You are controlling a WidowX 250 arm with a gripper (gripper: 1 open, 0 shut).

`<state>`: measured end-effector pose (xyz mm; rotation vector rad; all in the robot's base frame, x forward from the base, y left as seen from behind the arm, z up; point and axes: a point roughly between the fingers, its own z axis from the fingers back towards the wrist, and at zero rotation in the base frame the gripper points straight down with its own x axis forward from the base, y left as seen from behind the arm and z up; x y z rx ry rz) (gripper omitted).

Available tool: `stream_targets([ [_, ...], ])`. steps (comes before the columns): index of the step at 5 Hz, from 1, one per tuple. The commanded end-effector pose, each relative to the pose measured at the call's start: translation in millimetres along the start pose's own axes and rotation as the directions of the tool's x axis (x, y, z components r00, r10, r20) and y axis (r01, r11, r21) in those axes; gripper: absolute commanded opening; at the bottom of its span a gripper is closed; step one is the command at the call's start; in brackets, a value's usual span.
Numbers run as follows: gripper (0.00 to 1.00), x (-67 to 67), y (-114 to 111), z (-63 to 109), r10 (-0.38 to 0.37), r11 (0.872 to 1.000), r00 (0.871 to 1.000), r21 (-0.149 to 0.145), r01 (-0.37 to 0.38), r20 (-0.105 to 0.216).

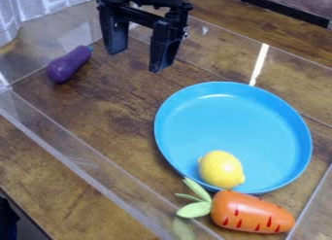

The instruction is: Remove the lemon from the blue tray and put it on the table

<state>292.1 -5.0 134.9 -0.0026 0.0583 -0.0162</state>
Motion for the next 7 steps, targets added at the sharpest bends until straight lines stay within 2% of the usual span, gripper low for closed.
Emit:
stream_targets([
  [1,1.0,-0.7,-5.0,-6.0,-0.008,1.0,1.0,-0.002,0.008,-0.013],
  [4,1.0,-10.9,-93.1,-44.4,-0.135,0.991,0.991,-0.001,0.135,0.006],
  [6,1.0,-7.7,-124.1,-85.9,-0.168,0.985,0.986,0.026,0.168,0.013],
  [7,1.0,-5.9,-131.1,-88.5,-0.175,0.984,0.984,0.027,0.174,0.021],
])
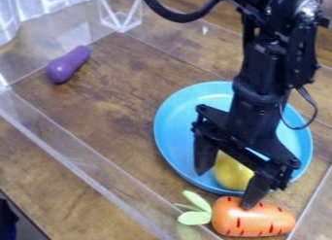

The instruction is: Remove the lemon from the blue tray and put it on the table

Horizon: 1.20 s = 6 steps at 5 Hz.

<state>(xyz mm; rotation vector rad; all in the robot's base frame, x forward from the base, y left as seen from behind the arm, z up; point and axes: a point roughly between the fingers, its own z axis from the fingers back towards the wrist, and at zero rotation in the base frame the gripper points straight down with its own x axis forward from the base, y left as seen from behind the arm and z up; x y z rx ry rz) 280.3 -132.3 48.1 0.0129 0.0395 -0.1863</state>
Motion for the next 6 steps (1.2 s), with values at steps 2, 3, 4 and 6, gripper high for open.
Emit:
stream_targets([
  [2,1.0,2.3,-13.4,-13.0,-0.023,1.0,1.0,0.007,0.023,0.009],
  [3,1.0,6.2,-16.5,-26.7,-0.05,0.999,0.999,0.014,0.05,-0.006],
  [4,1.0,9.7,-17.8,-25.9,-0.054,0.998,0.998,0.013,0.055,-0.006],
  [6,0.0,14.0,-22.1,-26.7,-0.07,0.997,0.998,0.015,0.07,-0.006],
])
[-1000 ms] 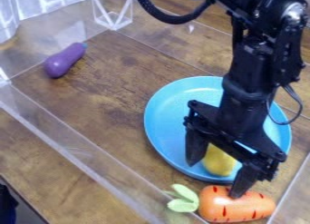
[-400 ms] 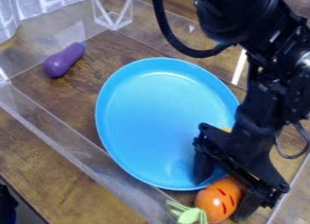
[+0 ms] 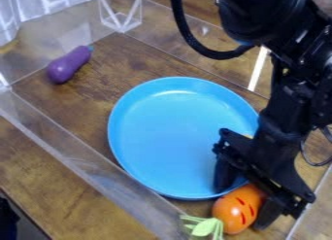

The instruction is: Remove the lemon from the blue tray and put it on the table

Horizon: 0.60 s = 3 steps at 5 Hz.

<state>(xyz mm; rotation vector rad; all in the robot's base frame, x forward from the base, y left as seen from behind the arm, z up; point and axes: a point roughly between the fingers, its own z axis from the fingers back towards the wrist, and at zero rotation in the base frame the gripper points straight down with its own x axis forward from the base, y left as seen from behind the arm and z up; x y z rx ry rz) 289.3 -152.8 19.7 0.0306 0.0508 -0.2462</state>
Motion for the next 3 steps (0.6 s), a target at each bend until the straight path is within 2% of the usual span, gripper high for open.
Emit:
stream_targets([
  [1,0.0,3.1,-5.2,0.3,-0.018,1.0,1.0,-0.002,0.018,0.007],
  [3,0.0,9.0,-11.7,0.4,-0.041,0.999,0.999,0.002,0.041,0.009],
])
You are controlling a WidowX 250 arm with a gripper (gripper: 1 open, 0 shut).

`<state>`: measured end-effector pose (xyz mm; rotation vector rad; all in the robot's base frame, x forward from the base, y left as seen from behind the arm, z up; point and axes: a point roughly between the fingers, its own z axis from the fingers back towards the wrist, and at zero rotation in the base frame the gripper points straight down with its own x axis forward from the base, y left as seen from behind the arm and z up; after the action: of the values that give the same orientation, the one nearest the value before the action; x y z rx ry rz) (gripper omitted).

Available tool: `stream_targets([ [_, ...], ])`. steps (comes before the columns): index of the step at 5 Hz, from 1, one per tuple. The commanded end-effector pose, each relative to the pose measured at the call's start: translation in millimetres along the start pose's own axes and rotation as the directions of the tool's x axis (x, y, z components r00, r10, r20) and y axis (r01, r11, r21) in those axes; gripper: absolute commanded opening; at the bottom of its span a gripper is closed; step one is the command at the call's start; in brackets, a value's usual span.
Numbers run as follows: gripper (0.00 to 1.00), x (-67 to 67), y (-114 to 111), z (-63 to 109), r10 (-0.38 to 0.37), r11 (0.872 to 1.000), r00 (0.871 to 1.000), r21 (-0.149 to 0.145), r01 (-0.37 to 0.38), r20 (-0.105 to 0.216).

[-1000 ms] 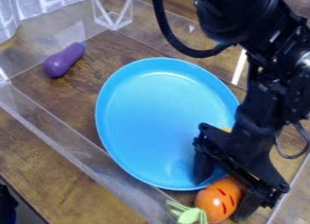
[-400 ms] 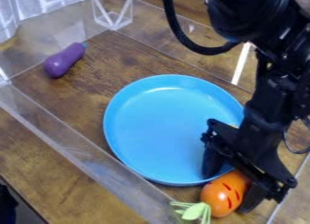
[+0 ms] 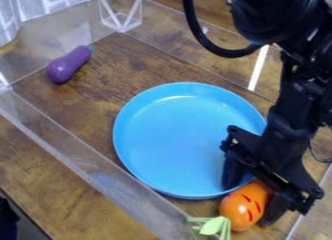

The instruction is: Remove the lemon from the blue tray and put it on the table

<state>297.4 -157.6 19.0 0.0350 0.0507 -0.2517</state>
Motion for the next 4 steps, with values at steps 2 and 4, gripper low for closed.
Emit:
stream_targets([
  [2,0.0,3.8,-13.4,0.1,-0.058,0.998,0.998,-0.001,0.058,0.012],
  [4,0.0,7.6,-17.5,-0.8,-0.084,0.996,0.996,0.001,0.084,0.014],
])
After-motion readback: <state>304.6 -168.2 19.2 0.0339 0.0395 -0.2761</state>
